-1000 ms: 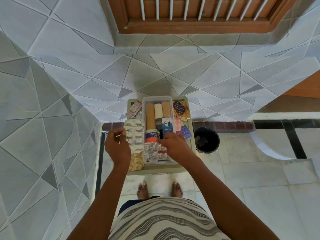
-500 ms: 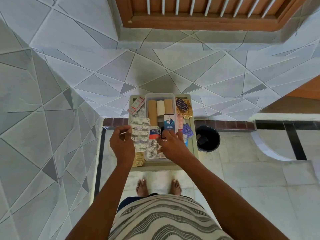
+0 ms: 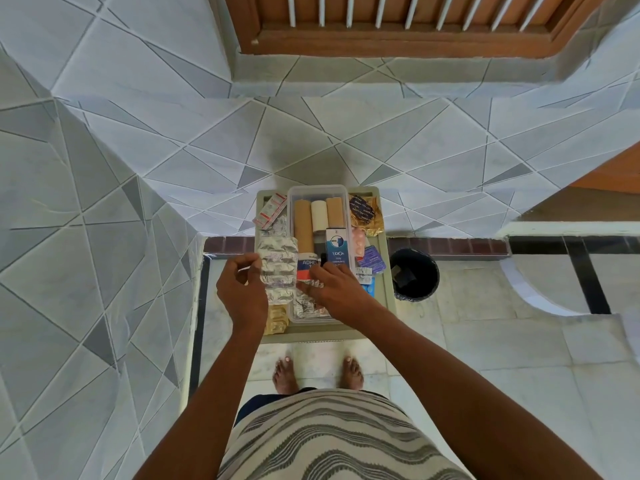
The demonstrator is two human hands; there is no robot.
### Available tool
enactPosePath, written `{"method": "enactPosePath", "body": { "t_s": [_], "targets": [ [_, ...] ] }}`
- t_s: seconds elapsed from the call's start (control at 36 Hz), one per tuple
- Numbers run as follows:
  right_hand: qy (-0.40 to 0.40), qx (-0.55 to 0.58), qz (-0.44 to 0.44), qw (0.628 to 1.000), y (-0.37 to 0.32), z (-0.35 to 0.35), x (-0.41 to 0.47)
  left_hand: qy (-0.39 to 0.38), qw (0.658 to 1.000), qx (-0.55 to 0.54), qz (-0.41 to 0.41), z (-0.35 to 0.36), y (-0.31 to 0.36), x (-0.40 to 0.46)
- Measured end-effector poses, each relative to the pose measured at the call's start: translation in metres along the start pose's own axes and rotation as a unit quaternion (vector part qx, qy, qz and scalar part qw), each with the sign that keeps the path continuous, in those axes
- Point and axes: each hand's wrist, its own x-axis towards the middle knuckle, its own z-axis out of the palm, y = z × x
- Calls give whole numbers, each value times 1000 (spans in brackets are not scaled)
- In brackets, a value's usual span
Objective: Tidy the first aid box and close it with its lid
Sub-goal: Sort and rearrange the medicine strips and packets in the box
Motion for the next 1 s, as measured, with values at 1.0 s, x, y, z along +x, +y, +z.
{"method": "enactPosePath", "body": {
  "t_s": [1.0],
  "targets": [
    [7,-5,-60,998,7,18,-17,-61,998,9,-19,6,-14,-5]
  ]
}}
